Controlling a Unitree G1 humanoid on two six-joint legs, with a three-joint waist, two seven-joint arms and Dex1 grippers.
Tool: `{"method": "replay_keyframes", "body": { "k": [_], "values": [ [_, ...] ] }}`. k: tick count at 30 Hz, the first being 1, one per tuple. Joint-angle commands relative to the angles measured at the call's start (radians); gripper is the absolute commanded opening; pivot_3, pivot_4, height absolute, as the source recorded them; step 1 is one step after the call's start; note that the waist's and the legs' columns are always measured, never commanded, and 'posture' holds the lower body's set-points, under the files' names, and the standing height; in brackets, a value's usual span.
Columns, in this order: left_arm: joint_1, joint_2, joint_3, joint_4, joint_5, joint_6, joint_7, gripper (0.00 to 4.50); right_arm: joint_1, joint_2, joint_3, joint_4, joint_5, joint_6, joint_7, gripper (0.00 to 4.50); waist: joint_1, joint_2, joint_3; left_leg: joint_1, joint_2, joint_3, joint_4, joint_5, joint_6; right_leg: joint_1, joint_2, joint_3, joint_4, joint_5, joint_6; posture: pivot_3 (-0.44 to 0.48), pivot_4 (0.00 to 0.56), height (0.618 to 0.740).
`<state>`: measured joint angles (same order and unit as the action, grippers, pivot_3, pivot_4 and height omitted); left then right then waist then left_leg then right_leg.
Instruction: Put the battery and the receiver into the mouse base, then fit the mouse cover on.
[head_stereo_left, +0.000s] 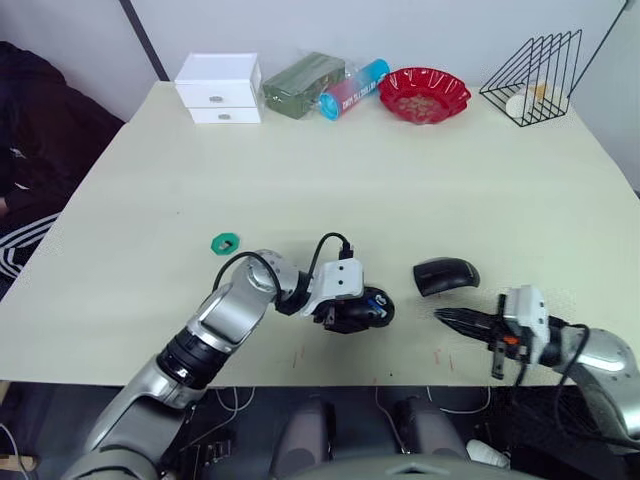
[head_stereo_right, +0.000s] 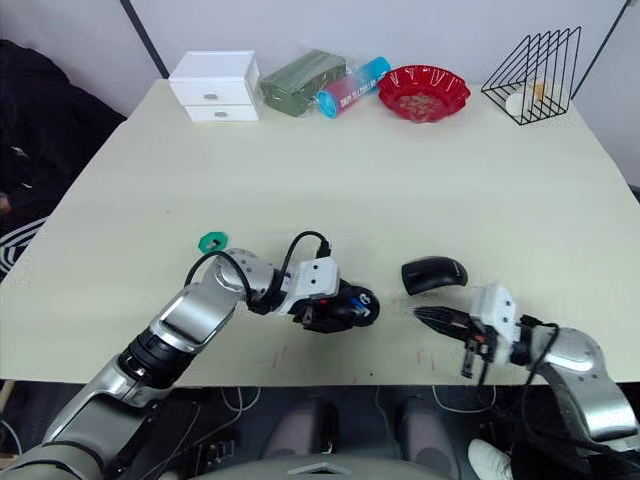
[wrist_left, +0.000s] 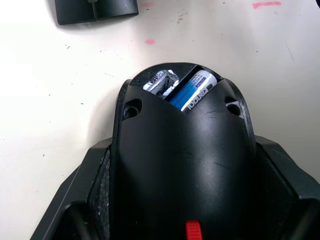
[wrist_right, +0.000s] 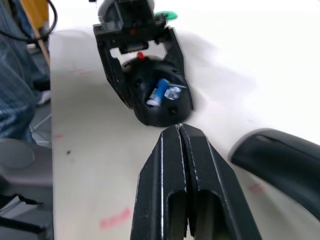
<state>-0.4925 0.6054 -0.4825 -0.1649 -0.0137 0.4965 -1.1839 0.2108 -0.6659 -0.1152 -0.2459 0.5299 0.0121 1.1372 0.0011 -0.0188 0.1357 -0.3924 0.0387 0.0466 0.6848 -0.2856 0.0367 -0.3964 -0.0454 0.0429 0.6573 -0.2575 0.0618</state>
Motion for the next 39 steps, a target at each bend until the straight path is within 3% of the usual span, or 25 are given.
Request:
{"method": "replay_keyframes", "body": {
  "k": [1, 4, 10, 13, 14, 15, 17, 20, 21, 38, 39],
  "values": [
    [0.009, 0.004, -0.031, 0.012, -0.003, 0.014, -0.021, 2.97, 0.027, -0.026, -0.139, 0.074, 0.092, -0.056, 0.102, 0.01, 0.003, 0.0, 0.0, 0.0, 0.0, 0.0, 0.0, 0.0, 0.0, 0.0, 0.0, 0.0, 0.0, 0.0, 0.0, 0.0, 0.15, 0.74],
    [0.007, 0.003, -0.031, 0.016, -0.002, 0.012, -0.023, 2.97, 0.011, -0.018, -0.237, 0.151, 0.206, -0.102, 0.245, 0.01, 0.003, 0.001, 0.0, 0.001, 0.0, 0.0, 0.0, 0.0, 0.0, 0.0, 0.0, 0.0, 0.0, 0.0, 0.0, 0.0, 0.15, 0.74],
    [0.004, 0.002, -0.029, 0.023, 0.0, 0.008, -0.021, 2.97, -0.062, -0.118, -0.317, 0.327, 0.206, -0.086, 0.366, 0.01, 0.006, 0.002, 0.001, 0.001, 0.0, 0.001, 0.0, 0.0, 0.0, 0.0, 0.0, 0.001, 0.0, 0.0, 0.0, 0.0, 0.15, 0.74],
    [-0.001, 0.0, -0.029, 0.03, 0.003, 0.002, -0.022, 2.97, -0.094, -0.176, -0.327, 0.42, 0.218, -0.083, 0.454, 0.77, 0.009, 0.003, 0.001, 0.001, 0.0, 0.001, 0.0, 0.0, 0.0, 0.0, 0.0, 0.001, 0.001, 0.0, 0.0, 0.0, 0.15, 0.74],
    [-0.005, -0.001, -0.028, 0.034, 0.004, 0.0, -0.023, 2.97, -0.108, -0.196, -0.322, 0.449, 0.238, -0.093, 0.47, 1.49, 0.01, 0.004, 0.002, 0.001, 0.0, 0.001, 0.0, 0.0, 0.0, 0.0, 0.0, 0.001, 0.001, 0.0, 0.0, 0.0, 0.15, 0.74],
    [-0.006, -0.002, -0.028, 0.037, 0.005, -0.002, -0.023, 2.97, -0.117, -0.21, -0.315, 0.466, 0.252, -0.104, 0.477, 1.81, 0.009, 0.005, 0.002, 0.001, 0.0, 0.001, 0.0, 0.0, 0.0, 0.0, 0.0, 0.001, 0.001, 0.0, 0.0, 0.0, 0.15, 0.74],
    [-0.008, -0.002, -0.028, 0.041, 0.006, -0.005, -0.025, 2.97, -0.123, -0.229, -0.296, 0.482, 0.294, -0.127, 0.477, 2.89, 0.009, 0.004, 0.002, 0.001, 0.0, 0.001, 0.0, 0.0, 0.0, 0.0, 0.0, 0.002, 0.0, 0.0, 0.0, 0.0, 0.15, 0.74],
    [-0.008, 0.004, -0.028, 0.041, 0.008, -0.008, -0.031, 2.97, -0.127, -0.276, -0.251, 0.489, 0.37, -0.144, 0.477, 3.74, 0.009, 0.005, 0.002, 0.001, 0.0, 0.001, 0.0, 0.0, 0.0, 0.0, 0.0, 0.001, 0.001, 0.0, 0.0, 0.0, 0.15, 0.74],
    [-0.008, 0.005, -0.028, 0.043, 0.009, -0.01, -0.033, 2.97, -0.133, -0.286, -0.238, 0.497, 0.377, -0.155, 0.477, 4.39, 0.009, 0.005, 0.002, 0.001, 0.0, 0.002, 0.0, 0.0, 0.0, 0.0, 0.0, 0.002, 0.0, 0.0, 0.0, 0.0, 0.15, 0.74],
    [-0.024, 0.005, -0.017, 0.05, 0.003, -0.004, -0.044, 2.97, -0.157, -0.387, -0.093, 0.54, 0.473, -0.268, 0.477, 4.39, 0.009, 0.005, 0.003, 0.001, 0.0, 0.001, 0.0, 0.0, 0.0, 0.0, 0.0, 0.002, 0.001, 0.0, 0.0, 0.0, 0.15, 0.74],
    [-0.028, 0.0, -0.011, 0.049, -0.002, 0.003, -0.04, 3.47, -0.16, -0.386, -0.093, 0.539, 0.473, -0.273, 0.477, 4.46, 0.009, 0.005, 0.003, 0.001, 0.0, 0.001, 0.0, 0.0, 0.0, 0.0, 0.0, 0.002, 0.001, 0.0, 0.0, 0.0, 0.15, 0.74]
  ]
}}
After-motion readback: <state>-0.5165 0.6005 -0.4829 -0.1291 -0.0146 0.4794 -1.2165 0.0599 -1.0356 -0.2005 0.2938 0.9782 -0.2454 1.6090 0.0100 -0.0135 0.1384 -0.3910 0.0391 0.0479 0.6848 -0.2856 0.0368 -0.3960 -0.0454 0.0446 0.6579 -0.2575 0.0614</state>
